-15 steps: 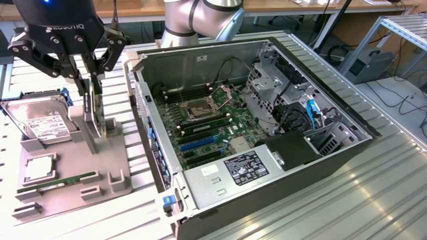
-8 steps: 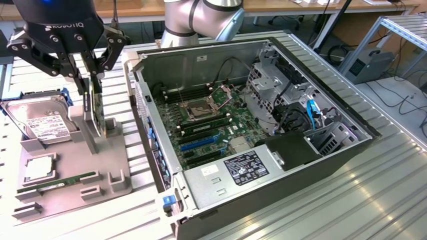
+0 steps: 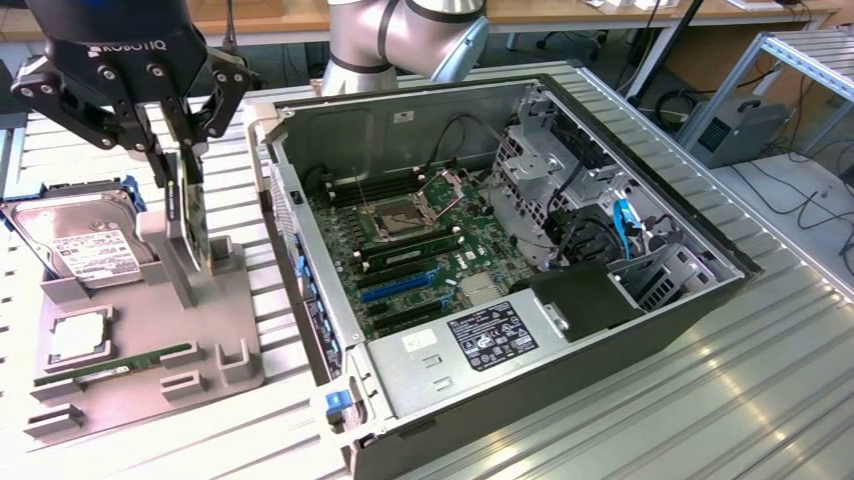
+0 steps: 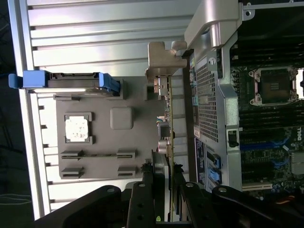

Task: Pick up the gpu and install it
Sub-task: 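Pick up the gpu and move the gpu toward the slot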

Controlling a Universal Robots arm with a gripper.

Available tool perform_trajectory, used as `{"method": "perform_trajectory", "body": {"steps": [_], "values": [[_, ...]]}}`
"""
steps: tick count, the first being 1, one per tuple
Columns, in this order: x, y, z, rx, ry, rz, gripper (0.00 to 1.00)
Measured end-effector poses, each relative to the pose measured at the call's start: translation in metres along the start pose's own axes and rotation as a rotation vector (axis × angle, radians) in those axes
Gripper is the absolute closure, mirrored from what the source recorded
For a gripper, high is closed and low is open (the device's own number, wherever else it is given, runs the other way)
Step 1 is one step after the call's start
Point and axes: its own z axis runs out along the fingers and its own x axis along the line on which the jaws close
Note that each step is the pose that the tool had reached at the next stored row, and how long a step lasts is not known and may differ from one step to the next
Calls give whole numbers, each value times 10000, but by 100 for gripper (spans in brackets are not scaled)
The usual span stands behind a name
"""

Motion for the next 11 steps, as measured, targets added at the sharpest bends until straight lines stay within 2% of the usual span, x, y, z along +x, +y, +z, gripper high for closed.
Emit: {"method": "perform_trajectory", "body": {"steps": [11], "values": [[-1, 0, -34, 0, 0, 0, 73]]}}
